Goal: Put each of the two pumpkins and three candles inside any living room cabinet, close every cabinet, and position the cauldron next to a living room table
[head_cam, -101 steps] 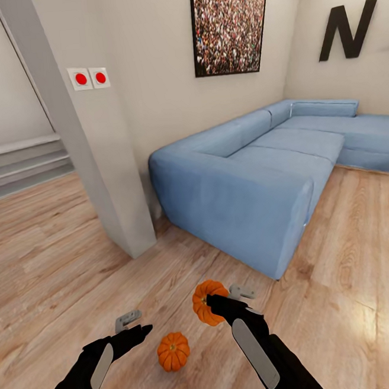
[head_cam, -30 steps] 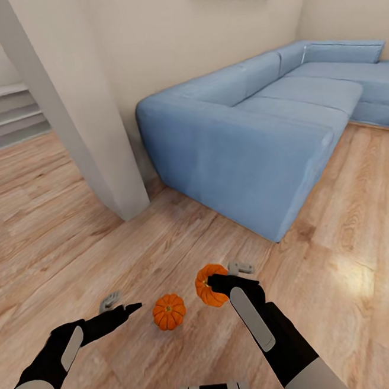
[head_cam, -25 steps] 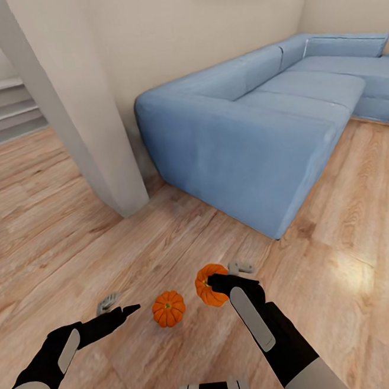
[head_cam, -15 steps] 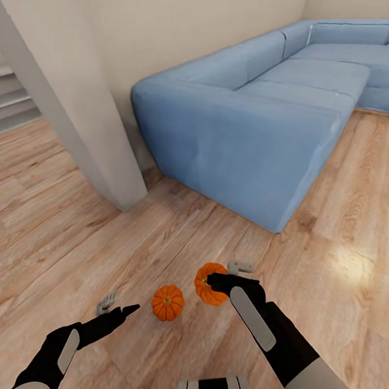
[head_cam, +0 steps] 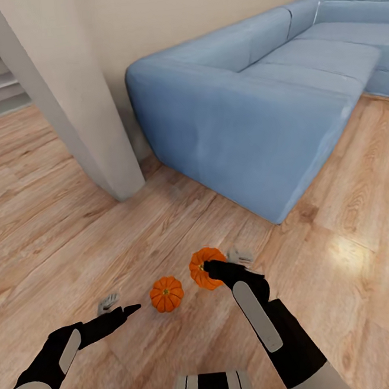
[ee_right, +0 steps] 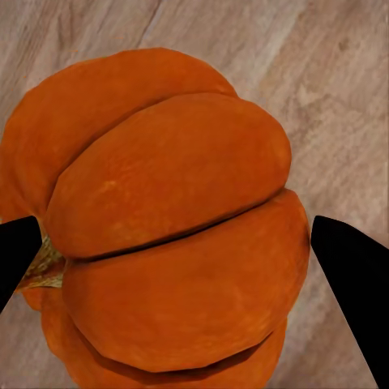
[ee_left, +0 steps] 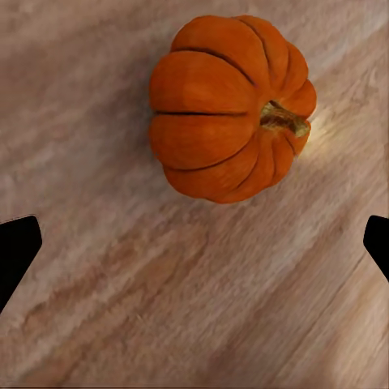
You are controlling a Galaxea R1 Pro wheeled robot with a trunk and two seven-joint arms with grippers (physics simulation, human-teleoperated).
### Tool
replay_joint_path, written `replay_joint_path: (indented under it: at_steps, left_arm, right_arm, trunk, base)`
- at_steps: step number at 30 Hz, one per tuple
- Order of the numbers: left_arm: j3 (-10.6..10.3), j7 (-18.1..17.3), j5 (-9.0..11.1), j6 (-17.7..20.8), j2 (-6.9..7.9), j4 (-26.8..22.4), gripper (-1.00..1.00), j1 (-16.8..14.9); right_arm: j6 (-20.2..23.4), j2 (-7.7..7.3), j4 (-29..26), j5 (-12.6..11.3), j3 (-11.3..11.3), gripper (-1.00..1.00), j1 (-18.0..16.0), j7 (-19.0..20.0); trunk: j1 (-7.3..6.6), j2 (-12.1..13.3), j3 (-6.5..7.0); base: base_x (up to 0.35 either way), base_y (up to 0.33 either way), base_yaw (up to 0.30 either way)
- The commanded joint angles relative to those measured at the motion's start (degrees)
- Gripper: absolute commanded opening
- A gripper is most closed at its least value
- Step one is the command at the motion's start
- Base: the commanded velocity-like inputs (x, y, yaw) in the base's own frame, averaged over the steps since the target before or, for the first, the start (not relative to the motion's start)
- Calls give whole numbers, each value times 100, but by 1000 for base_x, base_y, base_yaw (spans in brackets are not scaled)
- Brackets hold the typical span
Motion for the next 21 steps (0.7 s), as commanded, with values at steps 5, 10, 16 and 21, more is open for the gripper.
replay_joint_path:
  at_steps: [5,10,16,21]
  left_arm:
    - [10,-17,24,41,-3,-1,100,-2]
    - [8,-19,24,39,-8,-1,100,-2]
    - [8,-20,24,34,-12,-1,100,-2]
    - [6,-27,24,42,-12,-20,100,-2]
  right_arm:
    - [43,0,-295,-45,5,-100,2,-61]
    - [45,0,-327,-45,0,-100,2,-61]
    - [49,0,-328,-53,4,-100,2,-61]
    - [47,0,-322,-58,5,-100,2,-61]
  trunk:
    - [12,-8,-116]
    - [25,-15,-227]
    - [40,-23,-360]
    - [43,-24,-382]
  base:
    - [0,0,0]
    - [0,0,0]
    - [0,0,0]
    - [0,0,0]
